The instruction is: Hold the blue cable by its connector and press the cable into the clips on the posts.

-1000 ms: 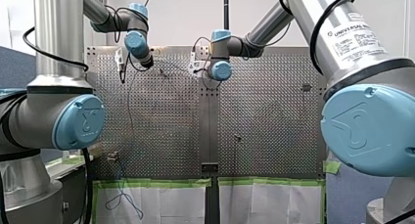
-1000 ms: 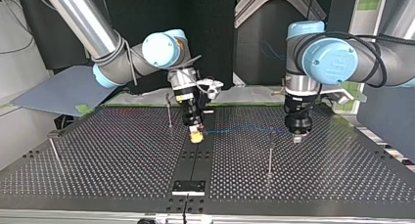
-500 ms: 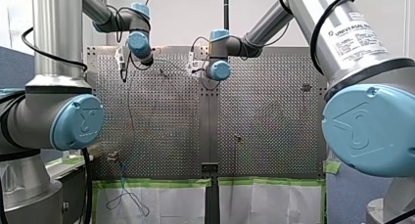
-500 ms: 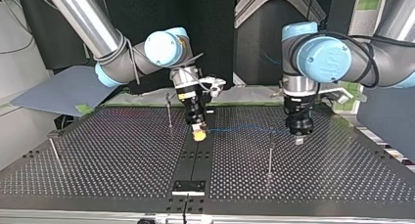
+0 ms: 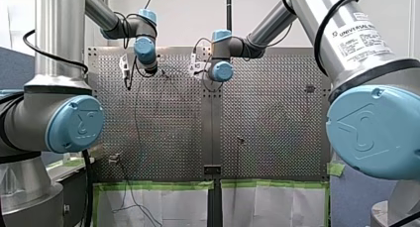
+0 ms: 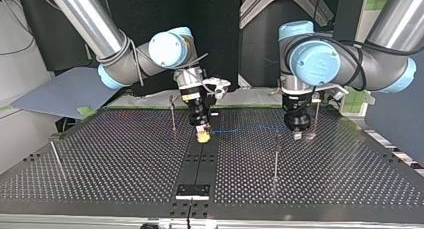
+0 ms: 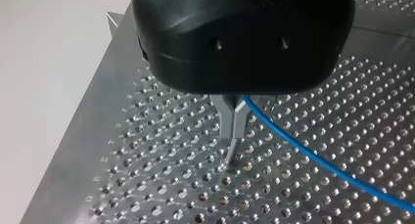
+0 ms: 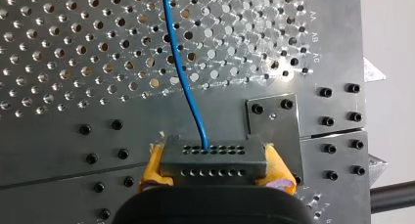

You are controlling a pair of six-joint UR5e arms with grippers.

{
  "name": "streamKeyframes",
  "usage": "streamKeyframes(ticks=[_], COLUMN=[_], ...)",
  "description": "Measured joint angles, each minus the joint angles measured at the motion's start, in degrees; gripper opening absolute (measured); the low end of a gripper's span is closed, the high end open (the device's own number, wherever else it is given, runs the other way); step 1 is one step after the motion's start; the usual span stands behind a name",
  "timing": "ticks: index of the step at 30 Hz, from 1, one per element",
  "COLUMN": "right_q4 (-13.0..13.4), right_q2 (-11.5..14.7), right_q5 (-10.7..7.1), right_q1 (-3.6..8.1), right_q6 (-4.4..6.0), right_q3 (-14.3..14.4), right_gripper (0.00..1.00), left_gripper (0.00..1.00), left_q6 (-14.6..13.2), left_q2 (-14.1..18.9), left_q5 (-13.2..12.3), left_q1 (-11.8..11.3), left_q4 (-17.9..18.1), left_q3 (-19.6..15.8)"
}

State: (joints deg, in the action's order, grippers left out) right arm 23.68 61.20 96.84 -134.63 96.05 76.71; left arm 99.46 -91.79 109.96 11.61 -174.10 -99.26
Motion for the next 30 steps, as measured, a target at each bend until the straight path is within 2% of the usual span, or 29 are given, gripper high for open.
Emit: streamKeyframes(ticks=[12, 20, 30], right_q4=[-1.6, -1.7, -1.6], right_q2=[-0.1, -0.3, -0.8], right_q5=[0.56, 0.44, 0.31], right_q1=[0.24, 0.12, 0.04], right_q6=[0.12, 0.12, 0.04], right_q3=[0.0, 0.0, 0.0], right_gripper=[0.0, 0.0, 0.0], left_gripper=[0.0, 0.0, 0.0], left_q6=[0.8, 0.1, -2.6], left_q2=[-1.4, -2.2, -2.2], left_q5=[1.4, 1.1, 0.9], left_q1=[1.5, 0.5, -2.0], left_q4=[0.8, 2.9, 5.2], left_q3=[-1.6, -1.6, -1.6])
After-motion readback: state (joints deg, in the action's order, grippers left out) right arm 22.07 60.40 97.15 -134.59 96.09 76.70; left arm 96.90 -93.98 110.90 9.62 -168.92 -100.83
